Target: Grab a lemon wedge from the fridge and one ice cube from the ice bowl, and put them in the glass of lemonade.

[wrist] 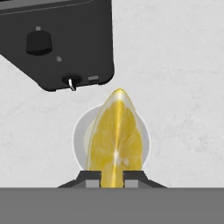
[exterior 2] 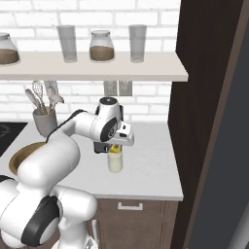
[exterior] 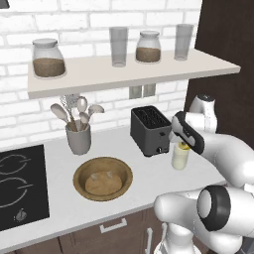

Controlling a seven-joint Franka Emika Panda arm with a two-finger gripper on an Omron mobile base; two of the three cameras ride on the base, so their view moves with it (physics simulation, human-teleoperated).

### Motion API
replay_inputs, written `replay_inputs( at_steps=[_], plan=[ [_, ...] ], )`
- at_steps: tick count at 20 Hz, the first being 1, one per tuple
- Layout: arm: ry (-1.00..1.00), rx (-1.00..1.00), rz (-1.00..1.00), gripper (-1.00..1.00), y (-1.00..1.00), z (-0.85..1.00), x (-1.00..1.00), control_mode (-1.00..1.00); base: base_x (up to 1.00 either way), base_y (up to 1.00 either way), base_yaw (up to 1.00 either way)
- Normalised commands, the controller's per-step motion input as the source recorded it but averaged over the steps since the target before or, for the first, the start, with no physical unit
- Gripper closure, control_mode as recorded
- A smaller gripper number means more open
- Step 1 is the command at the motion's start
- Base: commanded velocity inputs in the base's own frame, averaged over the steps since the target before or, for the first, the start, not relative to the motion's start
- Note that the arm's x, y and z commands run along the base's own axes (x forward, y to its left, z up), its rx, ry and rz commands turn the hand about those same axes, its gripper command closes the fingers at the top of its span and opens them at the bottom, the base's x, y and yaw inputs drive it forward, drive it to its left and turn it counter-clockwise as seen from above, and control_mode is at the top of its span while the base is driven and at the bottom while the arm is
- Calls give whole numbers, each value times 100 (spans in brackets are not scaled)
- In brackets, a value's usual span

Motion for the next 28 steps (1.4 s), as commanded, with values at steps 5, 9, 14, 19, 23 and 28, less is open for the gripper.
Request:
replay_inputs(
  at_steps=[5,9,14,19,23,28],
  plan=[
    [1,0,0,100,0,2,0,-100,0,0,0],
    [0,0,0,100,0,17,1,-100,0,0,0],
    [0,0,0,100,0,8,9,-100,0,0,0],
    [1,0,0,100,0,-6,9,-100,0,0,0],
    [0,0,0,100,0,-10,0,-100,0,0,0],
    [0,0,0,100,0,-17,0,-100,0,0,0]
  ],
)
